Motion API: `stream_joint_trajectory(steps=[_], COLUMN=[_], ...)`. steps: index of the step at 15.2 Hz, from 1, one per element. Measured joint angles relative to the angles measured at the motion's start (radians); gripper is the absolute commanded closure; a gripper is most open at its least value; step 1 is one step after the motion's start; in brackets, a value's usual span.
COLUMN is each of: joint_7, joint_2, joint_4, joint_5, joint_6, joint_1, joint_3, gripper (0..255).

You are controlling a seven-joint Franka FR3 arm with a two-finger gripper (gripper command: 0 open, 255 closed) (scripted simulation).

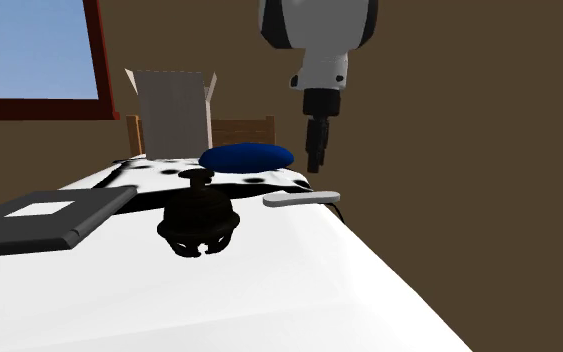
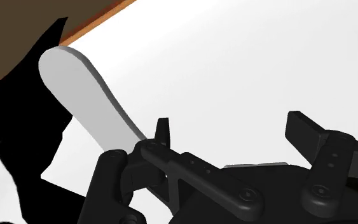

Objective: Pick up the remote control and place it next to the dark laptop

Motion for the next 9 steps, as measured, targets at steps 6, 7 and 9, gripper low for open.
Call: stream_joint_trajectory(steps=[6, 7, 9], joint_7=[-0.277, -0.314, -0.381], joint_2=[0.303, 0.352, 0.438], joint_4=[0.236, 0.296, 0.387], joint_5=[0.178, 0.199, 0.233], joint_6=[-0.011, -0.03, -0.045], joint_1=[-0.1, -0.126, -0.175], joint_3=[0.031, 0.043, 0.069], gripper=[0, 0, 0])
